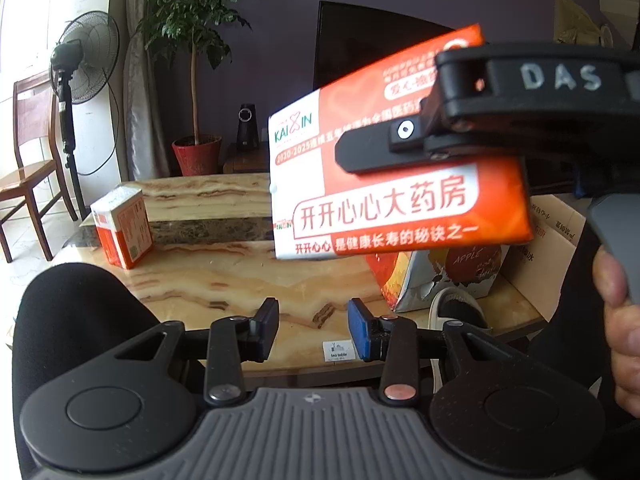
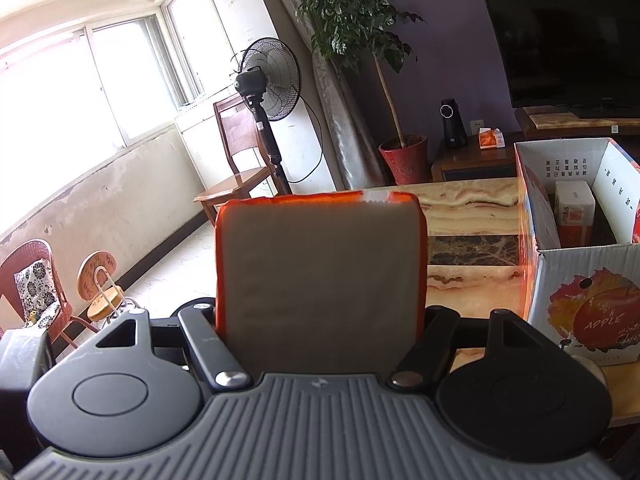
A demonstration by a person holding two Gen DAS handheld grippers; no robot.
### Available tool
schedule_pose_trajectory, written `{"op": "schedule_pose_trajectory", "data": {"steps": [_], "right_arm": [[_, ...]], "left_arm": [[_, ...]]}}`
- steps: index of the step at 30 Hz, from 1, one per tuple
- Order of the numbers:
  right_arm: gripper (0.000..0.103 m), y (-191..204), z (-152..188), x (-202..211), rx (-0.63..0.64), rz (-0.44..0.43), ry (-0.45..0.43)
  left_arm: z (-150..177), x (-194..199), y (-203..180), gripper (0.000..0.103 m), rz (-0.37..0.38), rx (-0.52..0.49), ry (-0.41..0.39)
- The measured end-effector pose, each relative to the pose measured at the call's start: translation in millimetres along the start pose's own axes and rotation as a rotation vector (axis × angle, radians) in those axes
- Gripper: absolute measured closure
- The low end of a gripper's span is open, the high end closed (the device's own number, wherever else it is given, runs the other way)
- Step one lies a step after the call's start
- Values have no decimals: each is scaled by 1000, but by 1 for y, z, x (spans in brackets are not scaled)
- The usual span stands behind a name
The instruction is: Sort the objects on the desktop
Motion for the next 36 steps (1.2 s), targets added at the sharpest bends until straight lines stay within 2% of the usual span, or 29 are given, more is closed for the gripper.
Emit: {"op": "schedule_pose_trajectory", "data": {"steps": [6,17,36], "right_arm": [[29,2,0,0,3,-2,-2],[29,-6,-8,5,-20,-7,-39],[29,-4,-5,4,-14,-5,-40]], "left_arm": [[-1,2,-2,64,5,-6,-12],[-10,1,21,61,0,53,-9],[-2,-9,7,61,24,17,9]]}}
Point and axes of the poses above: each gripper's, at about its wrist camera, not at the fingertips, and x roughly against the way its jaws point, y to its left, z to its underside, the point moved 8 cm from there along -x, roughly the way its jaws point, and after that the axes turned 6 degrees about y, right-handed, at the moved point
